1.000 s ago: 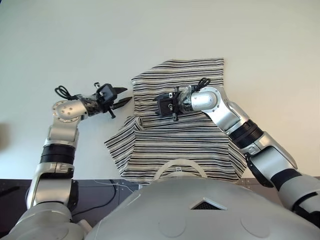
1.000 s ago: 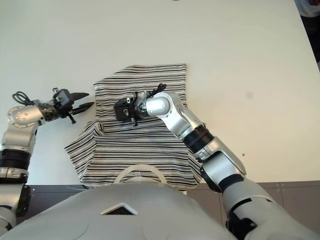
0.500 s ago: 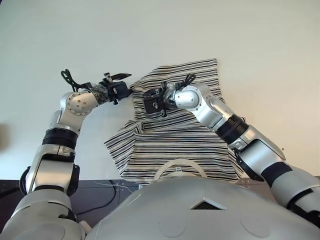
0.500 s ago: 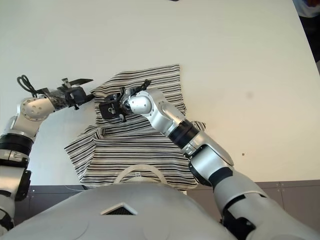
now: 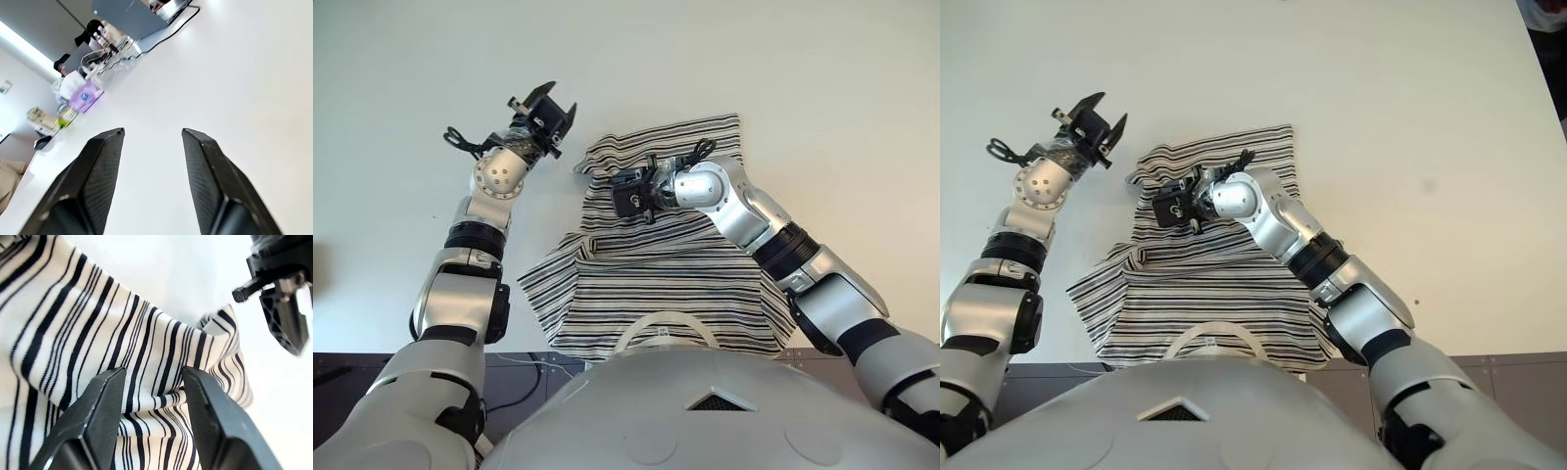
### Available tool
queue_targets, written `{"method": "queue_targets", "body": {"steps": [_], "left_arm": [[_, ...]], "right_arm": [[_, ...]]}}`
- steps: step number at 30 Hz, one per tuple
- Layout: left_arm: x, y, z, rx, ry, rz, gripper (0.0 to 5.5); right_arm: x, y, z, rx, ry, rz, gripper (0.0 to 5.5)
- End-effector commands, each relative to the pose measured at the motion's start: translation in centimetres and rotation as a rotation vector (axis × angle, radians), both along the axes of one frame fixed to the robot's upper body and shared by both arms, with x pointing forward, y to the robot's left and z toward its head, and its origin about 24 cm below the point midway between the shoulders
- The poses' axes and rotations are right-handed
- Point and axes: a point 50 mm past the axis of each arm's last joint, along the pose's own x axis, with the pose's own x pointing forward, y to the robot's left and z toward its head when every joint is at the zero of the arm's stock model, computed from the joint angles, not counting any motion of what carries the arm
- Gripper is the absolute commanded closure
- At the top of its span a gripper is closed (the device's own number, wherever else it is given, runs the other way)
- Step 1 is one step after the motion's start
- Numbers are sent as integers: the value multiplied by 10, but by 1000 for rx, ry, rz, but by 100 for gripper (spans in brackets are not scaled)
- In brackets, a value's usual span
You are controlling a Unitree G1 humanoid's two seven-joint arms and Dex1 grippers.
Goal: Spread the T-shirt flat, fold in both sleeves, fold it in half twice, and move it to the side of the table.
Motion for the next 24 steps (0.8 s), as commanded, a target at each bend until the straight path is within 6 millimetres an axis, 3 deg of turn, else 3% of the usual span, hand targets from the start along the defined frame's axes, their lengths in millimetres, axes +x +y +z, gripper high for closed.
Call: {"method": "queue_targets", "body": {"steps": [1, 3, 5, 7, 9, 11, 13, 15, 20, 24], "left_arm": [[7, 22, 23, -71, -86, 117, 333], [7, 15, 35, -146, -127, 64, 333], [-2, -4, 44, -217, -120, -59, 333], [-10, -14, 47, -248, -85, -117, 333], [-16, -24, 46, -271, -25, -151, 333], [-27, -32, 38, -227, 82, -217, 333], [-37, -29, 27, -114, 198, -253, 333], [-44, -17, 26, -5, 252, -266, 333], [-63, -1, 43, -32, 284, -298, 333], [-70, -7, 25, 3, 416, -376, 333]], "right_arm": [[11, 13, 24, 228, -123, -126, 336], [13, 7, 63, 460, -171, -193, 336], [17, -24, 105, 666, -137, -310, 336], [28, -60, 124, 743, -125, -445, 336], [61, -113, 108, 604, -195, -744, 336], [71, -155, 71, 370, -173, -889, 336], [57, -163, 35, 219, -84, -812, 336], [39, -161, 19, 150, -66, -714, 336], [6, -171, 33, 218, -73, -636, 336], [-7, -183, 2, 47, 54, -614, 336]]}}
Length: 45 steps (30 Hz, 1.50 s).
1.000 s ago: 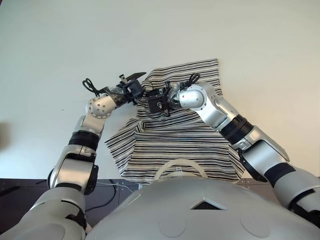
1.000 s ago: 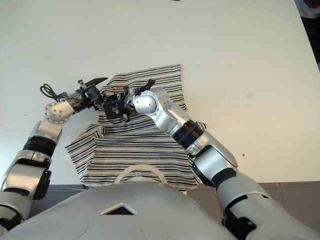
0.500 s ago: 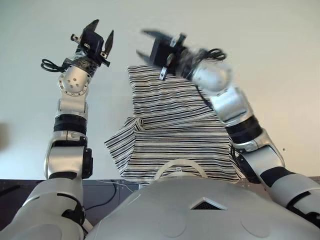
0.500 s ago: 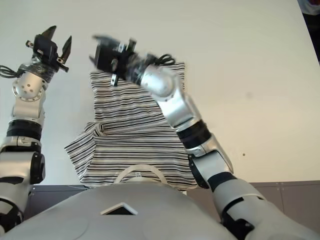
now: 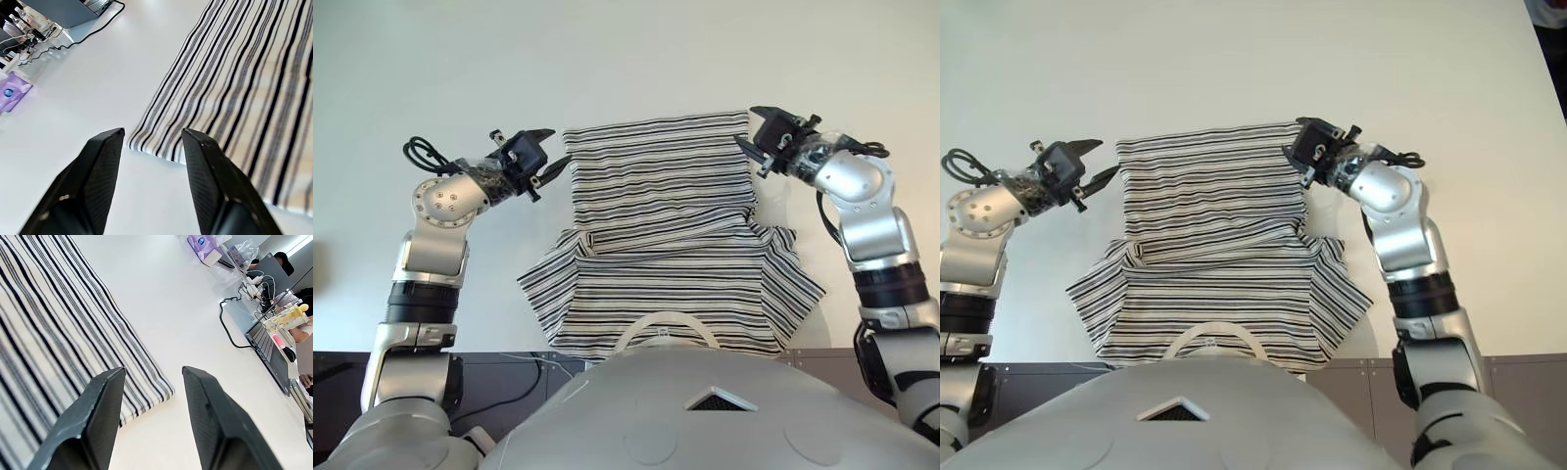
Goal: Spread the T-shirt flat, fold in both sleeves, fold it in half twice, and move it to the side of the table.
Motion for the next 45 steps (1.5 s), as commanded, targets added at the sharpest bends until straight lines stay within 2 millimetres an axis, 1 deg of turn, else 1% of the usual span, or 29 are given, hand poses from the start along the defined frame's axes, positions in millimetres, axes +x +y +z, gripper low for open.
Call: {"method": "queue_targets", "body": {"steps": [1, 3, 6, 8, 10, 13, 15, 17, 20, 23, 24, 26, 28, 29, 31, 32, 34, 35, 36, 37, 39, 40, 41, 43, 45], "left_arm": [[3, -4, -14, 66, 68, -49, 333], [10, -4, -18, 84, 65, -42, 333], [26, -9, -29, 132, 76, -61, 333], [38, -6, -36, 219, 68, -64, 333], [55, -4, -38, 259, 39, -28, 333], [78, -13, -34, 200, -24, 63, 333], [88, -19, -32, 172, -55, 109, 333], [94, -23, -32, 169, -82, 142, 333], [97, -25, -32, 161, -110, 165, 333], [99, -20, -30, 161, -152, 212, 333], [99, -20, -30, 163, -157, 225, 333], [99, -23, -32, 167, -162, 229, 333], [103, -26, -30, 158, -181, 255, 333], [105, -27, -28, 153, -194, 270, 333], [108, -26, -22, 151, -248, 304, 333], [109, -21, -18, 145, -286, 335, 333], [109, -8, -9, 126, -359, 391, 333], [106, 2, -2, 89, -411, 436, 333], [102, 8, 5, 50, -450, 457, 333], [94, 8, 9, -6, -467, 428, 333], [61, -17, 4, -62, -367, 165, 333], [44, -31, -3, -86, -276, 46, 333], [33, -40, -13, -88, -191, -27, 333], [27, -49, -27, -73, -89, -76, 333], [30, -54, -30, -58, -48, -83, 333]], "right_arm": [[-4, -11, -29, -109, 126, -10, 336], [1, -14, -40, -129, 153, -38, 336], [14, -21, -52, -157, 153, -125, 336], [21, -26, -58, -181, 149, -167, 336], [30, -31, -63, -212, 136, -205, 336], [47, -27, -65, -217, 99, -252, 336], [52, -21, -66, -208, 87, -257, 336], [55, -17, -66, -197, 79, -254, 336], [57, -13, -65, -169, 62, -253, 336], [65, -11, -49, -81, -33, -300, 336], [67, -11, -48, -77, -48, -316, 336], [69, -9, -54, -107, -30, -330, 336], [68, -7, -62, -142, -10, -329, 336], [69, -5, -61, -129, -19, -331, 336], [74, -2, -46, -48, -106, -352, 336], [76, -1, -31, 44, -173, -368, 336], [76, 0, -4, 175, -282, -371, 336], [70, -2, 8, 228, -317, -360, 336], [63, -3, 16, 257, -333, -346, 336], [54, -3, 21, 274, -331, -322, 336], [36, -3, 21, 267, -302, -303, 336], [33, -3, 15, 249, -272, -304, 336], [35, -2, 6, 184, -244, -304, 336], [40, -1, -8, 95, -202, -299, 336], [46, -3, -9, 60, -195, -292, 336]]}}
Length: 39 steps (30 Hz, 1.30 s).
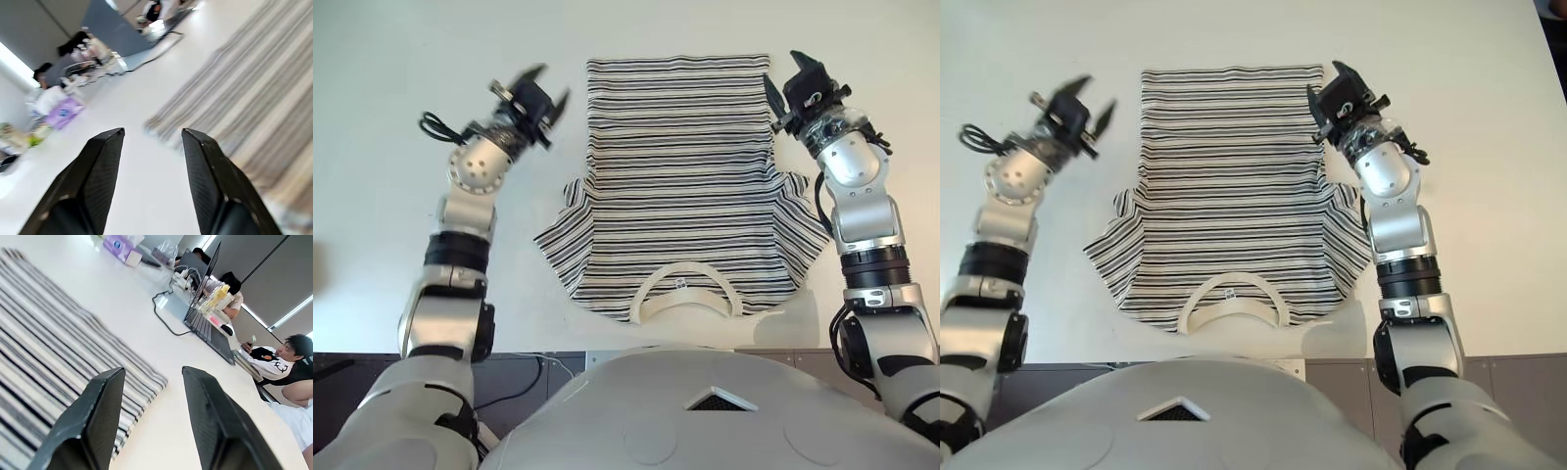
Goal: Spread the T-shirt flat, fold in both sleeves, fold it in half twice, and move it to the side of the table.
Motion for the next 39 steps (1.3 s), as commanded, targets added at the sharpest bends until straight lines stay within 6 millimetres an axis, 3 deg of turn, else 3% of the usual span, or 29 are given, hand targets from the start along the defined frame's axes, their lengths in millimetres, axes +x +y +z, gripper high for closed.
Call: {"method": "queue_targets", "body": {"steps": [1, 9, 15, 19, 24, 26, 28, 30, 33, 34, 37, 39], "left_arm": [[1, -7, -7, 53, 100, -44, 333], [-1, 13, -24, 220, 165, -18, 333], [9, 8, -28, 217, 116, 32, 333], [22, 11, -22, 192, 39, 115, 333], [22, 9, 2, 79, -61, 145, 333], [17, 9, 13, 44, -87, 153, 333], [12, 18, 23, 57, -118, 190, 333], [8, 50, 41, 96, -169, 328, 333], [-25, 117, 53, 303, -241, 500, 333], [-50, 134, 46, 407, -215, 482, 333], [-111, 144, 23, 676, -85, 97, 333], [-136, 144, 20, 738, -15, -94, 313]], "right_arm": [[9, -6, -5, -91, 50, -2, 336], [8, -15, -40, -247, 228, 14, 336], [16, -5, -57, -269, 250, -7, 336], [20, -2, -46, -211, 177, -37, 336], [28, 5, 15, 32, -88, -117, 336], [23, 8, 27, 80, -128, -128, 336], [14, 11, 28, 82, -121, -127, 336], [0, 8, 20, 64, -88, -134, 336], [-18, -1, 14, 86, -84, -214, 336], [-21, -2, 13, 96, -93, -245, 336], [-35, -7, 6, 105, -100, -342, 336], [-42, -9, 2, 101, -98, -382, 336]]}}
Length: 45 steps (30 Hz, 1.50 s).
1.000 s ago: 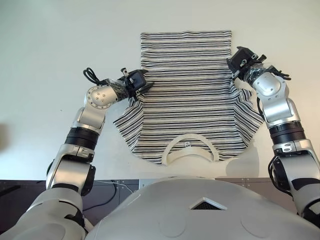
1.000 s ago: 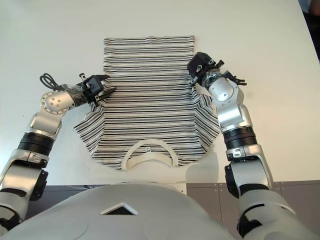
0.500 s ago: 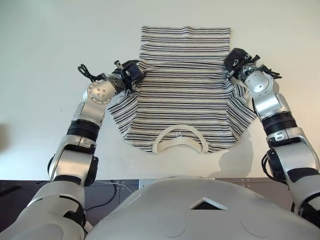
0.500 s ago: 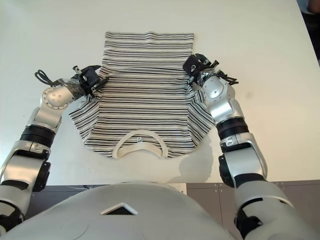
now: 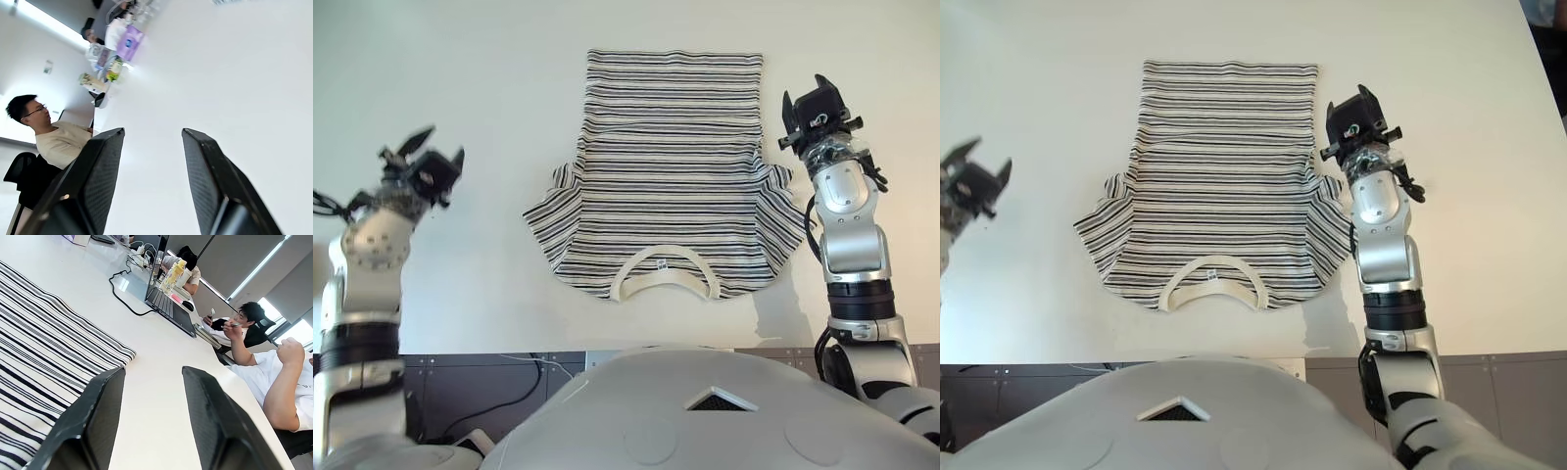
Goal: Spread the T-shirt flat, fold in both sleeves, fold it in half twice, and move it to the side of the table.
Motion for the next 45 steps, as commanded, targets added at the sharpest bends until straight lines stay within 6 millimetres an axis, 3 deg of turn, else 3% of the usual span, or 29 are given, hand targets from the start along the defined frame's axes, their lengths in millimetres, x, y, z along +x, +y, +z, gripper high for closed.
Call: {"method": "queue_targets", "body": {"steps": [1, 4, 10, 15, 28, 36, 45], "left_arm": [[-52, 1, -7, 190, 273, -353, 305], [-53, -10, -9, 210, 295, -442, 270], [-35, -39, -31, 265, 223, -477, 270], [-57, -51, -51, 274, 236, -547, 270], [-39, -63, -64, 266, 151, -586, 270], [-49, -54, -80, 258, 201, -487, 406], [-59, -62, -84, 260, 233, -534, 479]], "right_arm": [[-15, -6, -7, 4, -2, -111, 336], [-17, -2, -9, 4, -22, -143, 336], [-14, 8, -8, -14, -27, -90, 336], [-11, 8, -7, -18, -25, -76, 336], [-3, 20, -16, -13, 3, -30, 336], [1, 19, -17, -23, -3, -19, 336], [2, 20, -18, -26, 5, -6, 336]]}}
